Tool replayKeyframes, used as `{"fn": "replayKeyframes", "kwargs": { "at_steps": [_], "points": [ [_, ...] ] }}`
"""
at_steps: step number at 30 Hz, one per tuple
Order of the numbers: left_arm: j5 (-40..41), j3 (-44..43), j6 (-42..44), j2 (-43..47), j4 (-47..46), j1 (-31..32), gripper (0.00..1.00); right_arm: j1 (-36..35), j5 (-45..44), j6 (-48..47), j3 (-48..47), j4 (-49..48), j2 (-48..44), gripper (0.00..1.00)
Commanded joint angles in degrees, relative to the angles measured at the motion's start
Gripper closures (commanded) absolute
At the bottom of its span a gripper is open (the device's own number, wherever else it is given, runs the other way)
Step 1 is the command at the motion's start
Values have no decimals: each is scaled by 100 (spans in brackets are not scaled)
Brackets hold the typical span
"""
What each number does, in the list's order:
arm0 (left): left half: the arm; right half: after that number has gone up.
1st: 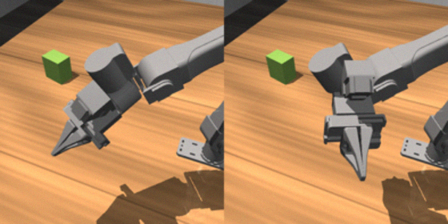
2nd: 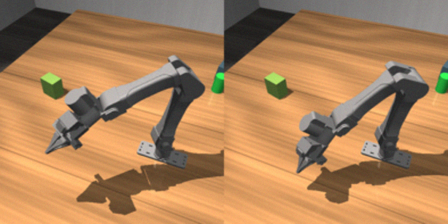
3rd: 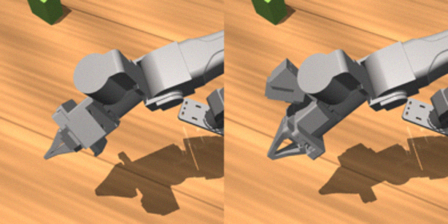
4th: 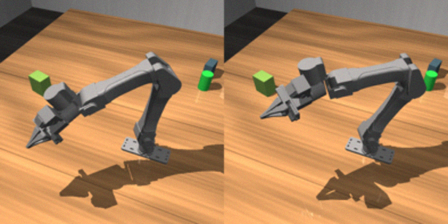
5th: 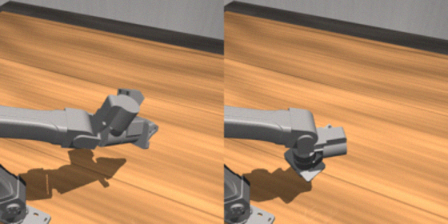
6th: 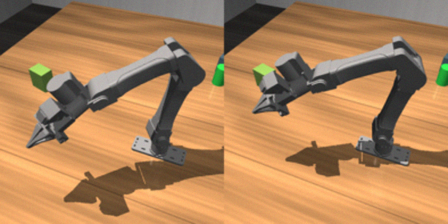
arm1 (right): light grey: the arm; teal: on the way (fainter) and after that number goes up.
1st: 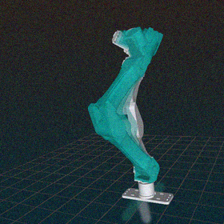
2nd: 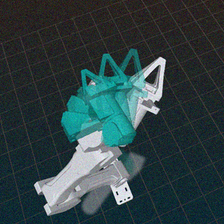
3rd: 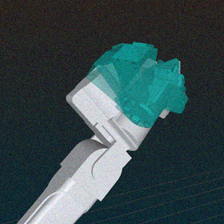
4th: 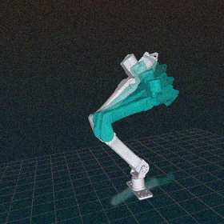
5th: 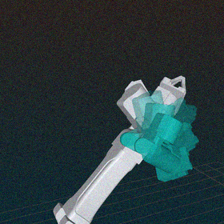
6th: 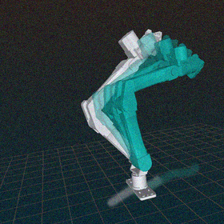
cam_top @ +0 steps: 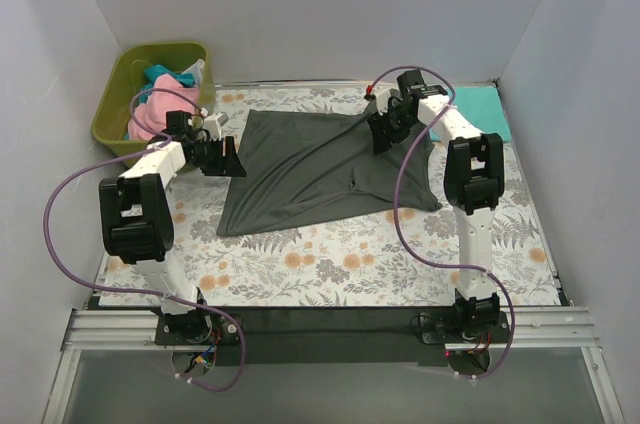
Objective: Fold and stack the t-shirts
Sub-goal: Flatten the tshirt out
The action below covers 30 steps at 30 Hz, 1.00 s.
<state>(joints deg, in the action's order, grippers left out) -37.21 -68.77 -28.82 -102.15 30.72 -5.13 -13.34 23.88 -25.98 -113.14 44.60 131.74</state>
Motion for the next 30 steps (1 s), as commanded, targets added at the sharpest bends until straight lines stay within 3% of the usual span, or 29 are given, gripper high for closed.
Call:
{"fn": "replayKeyframes", "kwargs": {
  "at_steps": [1, 15, 21, 22, 30],
  "points": [
    [91, -49, -27, 81, -198, 3, 52, -116, -6, 84, -165, -153, 27, 51],
    [118, -171, -142, -174, -295, 3, 52, -248, -261, -74, -24, -215, 238, 59],
    [144, -198, -212, -340, -347, 3, 51, -248, -349, -153, -15, -215, 273, 86],
    [144, -215, -247, -376, -356, 3, 51, -248, -349, -162, 20, -215, 203, 98],
    [188, -295, -423, -517, -418, 3, 52, -239, -121, -469, 740, -57, -991, 99]
  ]
}}
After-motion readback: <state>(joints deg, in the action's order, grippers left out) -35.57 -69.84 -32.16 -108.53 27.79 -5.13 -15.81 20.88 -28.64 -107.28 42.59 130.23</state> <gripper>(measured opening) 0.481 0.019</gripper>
